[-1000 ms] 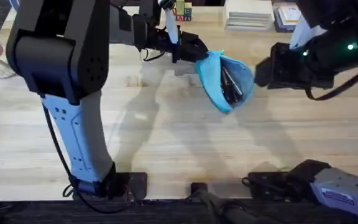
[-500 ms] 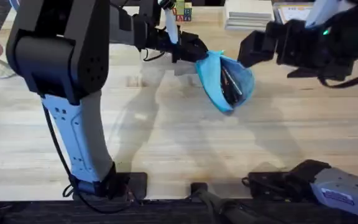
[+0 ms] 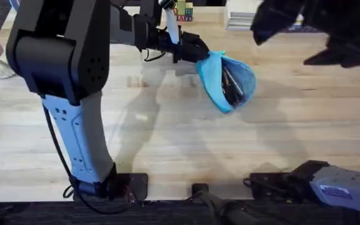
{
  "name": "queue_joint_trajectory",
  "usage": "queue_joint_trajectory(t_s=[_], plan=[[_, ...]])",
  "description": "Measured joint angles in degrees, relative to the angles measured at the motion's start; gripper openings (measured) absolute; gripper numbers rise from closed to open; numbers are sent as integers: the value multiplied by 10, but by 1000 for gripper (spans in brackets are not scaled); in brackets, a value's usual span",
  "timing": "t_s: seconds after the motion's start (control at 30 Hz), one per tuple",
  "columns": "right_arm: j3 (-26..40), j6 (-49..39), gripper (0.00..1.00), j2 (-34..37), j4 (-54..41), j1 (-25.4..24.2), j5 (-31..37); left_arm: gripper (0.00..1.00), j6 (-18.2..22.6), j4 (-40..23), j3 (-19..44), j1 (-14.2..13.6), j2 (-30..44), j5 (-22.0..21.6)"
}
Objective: Unzip the bag, pick up the pens from the table one at a time and place them inside, then zip the bag closed.
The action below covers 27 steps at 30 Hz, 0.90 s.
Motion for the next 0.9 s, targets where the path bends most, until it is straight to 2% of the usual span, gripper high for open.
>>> queue_joint_trajectory(t_s=[0.13,0.17,0.2,0.4,0.57,0.9], plan=[[38,3,996,56,-1,0,0,43,0,0,0,0,0,1],[63,5,996,110,19,0,0,43,0,0,0,0,0,2],[65,5,996,119,27,0,0,43,0,0,0,0,0,2],[66,21,996,153,71,-9,10,43,0,0,0,0,0,2],[66,56,996,176,88,-50,18,43,0,0,0,0,0,2],[66,69,996,231,147,-57,17,43,0,0,0,0,0,2]])
